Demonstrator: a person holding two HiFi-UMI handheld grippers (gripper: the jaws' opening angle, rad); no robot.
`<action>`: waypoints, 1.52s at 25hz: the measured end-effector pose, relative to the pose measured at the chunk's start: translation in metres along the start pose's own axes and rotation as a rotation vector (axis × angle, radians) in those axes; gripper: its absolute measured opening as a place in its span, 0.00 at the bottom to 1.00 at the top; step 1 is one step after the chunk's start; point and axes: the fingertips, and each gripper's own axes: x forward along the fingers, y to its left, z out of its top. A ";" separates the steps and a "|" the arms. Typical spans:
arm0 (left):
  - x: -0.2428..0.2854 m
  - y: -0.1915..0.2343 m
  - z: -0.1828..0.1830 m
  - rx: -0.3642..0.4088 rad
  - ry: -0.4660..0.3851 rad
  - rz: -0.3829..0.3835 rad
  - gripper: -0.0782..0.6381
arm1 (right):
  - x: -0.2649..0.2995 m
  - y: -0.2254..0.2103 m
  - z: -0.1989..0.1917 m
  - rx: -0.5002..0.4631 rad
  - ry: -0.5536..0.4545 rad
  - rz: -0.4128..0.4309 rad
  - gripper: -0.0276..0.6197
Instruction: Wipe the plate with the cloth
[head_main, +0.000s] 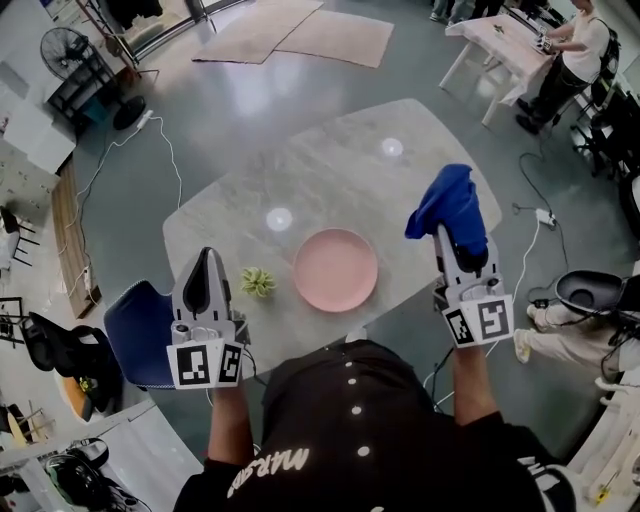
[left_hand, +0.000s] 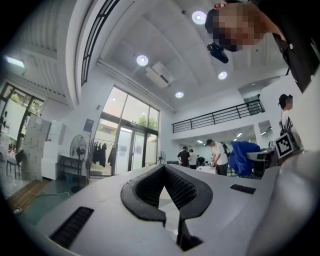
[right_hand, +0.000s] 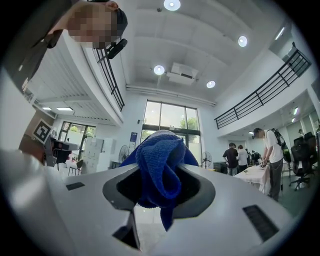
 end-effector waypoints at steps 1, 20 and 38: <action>-0.001 0.003 -0.001 -0.001 0.003 0.010 0.13 | -0.002 -0.002 -0.001 -0.003 0.003 -0.003 0.26; -0.024 0.031 -0.033 -0.003 0.088 0.102 0.13 | -0.021 -0.008 -0.031 0.004 0.051 -0.041 0.26; -0.028 0.030 -0.041 -0.011 0.109 0.111 0.13 | -0.020 0.006 -0.034 -0.017 0.079 -0.012 0.26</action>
